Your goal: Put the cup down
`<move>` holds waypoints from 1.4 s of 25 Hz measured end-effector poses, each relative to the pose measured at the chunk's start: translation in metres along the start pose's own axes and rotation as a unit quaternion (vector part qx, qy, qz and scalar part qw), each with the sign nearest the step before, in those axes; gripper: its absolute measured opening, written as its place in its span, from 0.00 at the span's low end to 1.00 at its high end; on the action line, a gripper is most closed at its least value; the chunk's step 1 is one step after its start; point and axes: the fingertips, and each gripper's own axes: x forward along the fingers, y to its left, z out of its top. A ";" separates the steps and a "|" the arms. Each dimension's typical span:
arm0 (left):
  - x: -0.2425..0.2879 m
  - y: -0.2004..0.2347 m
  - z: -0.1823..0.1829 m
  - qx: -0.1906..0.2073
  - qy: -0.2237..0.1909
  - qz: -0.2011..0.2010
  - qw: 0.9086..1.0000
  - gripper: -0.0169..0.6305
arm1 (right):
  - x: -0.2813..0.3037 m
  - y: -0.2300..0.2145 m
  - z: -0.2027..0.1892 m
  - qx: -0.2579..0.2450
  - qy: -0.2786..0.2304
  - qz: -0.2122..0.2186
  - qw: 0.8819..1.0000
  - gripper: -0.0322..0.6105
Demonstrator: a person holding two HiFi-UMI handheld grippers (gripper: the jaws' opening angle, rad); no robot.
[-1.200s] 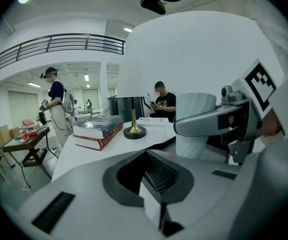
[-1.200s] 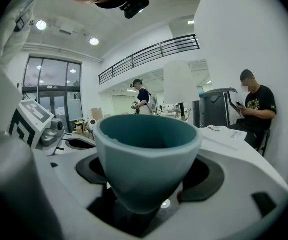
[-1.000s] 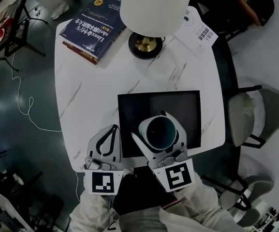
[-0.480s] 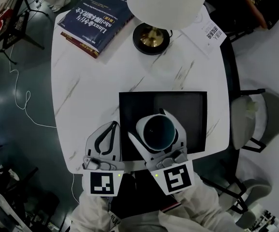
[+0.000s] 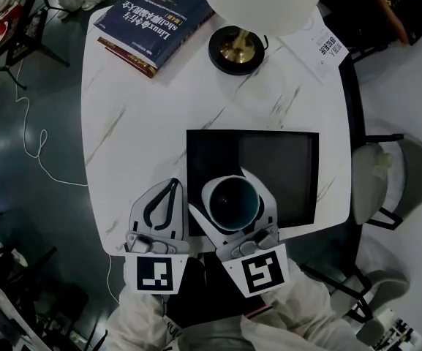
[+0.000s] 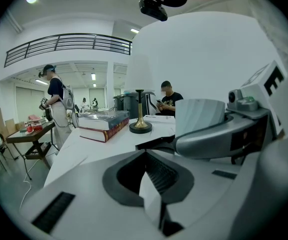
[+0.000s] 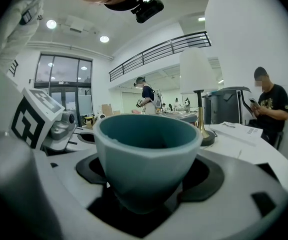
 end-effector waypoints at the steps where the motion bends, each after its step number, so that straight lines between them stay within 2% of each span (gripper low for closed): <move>1: -0.001 0.000 -0.001 -0.006 -0.001 0.002 1.000 0.04 | -0.001 0.004 -0.002 -0.001 0.003 0.003 1.000 0.66; 12: -0.013 -0.003 -0.011 -0.008 0.008 0.003 1.000 0.04 | -0.015 0.026 -0.025 -0.015 0.029 0.021 0.999 0.66; 15: -0.016 -0.005 -0.012 0.013 0.013 -0.002 1.000 0.04 | -0.019 0.030 -0.035 -0.046 0.058 0.036 0.997 0.66; 17: -0.018 -0.006 -0.013 0.008 0.014 0.000 1.000 0.04 | -0.021 0.032 -0.039 -0.062 0.071 0.042 0.995 0.66; 19: -0.020 -0.005 -0.016 -0.011 0.013 0.009 1.000 0.04 | -0.021 0.033 -0.040 -0.066 0.072 0.043 0.994 0.66; 29: -0.029 -0.009 -0.027 -0.004 0.023 0.013 1.000 0.04 | -0.022 0.040 -0.045 -0.103 0.068 0.047 0.991 0.66; 35: -0.032 -0.011 -0.031 -0.022 0.025 0.018 0.999 0.04 | -0.022 0.043 -0.046 -0.111 0.071 0.053 0.990 0.66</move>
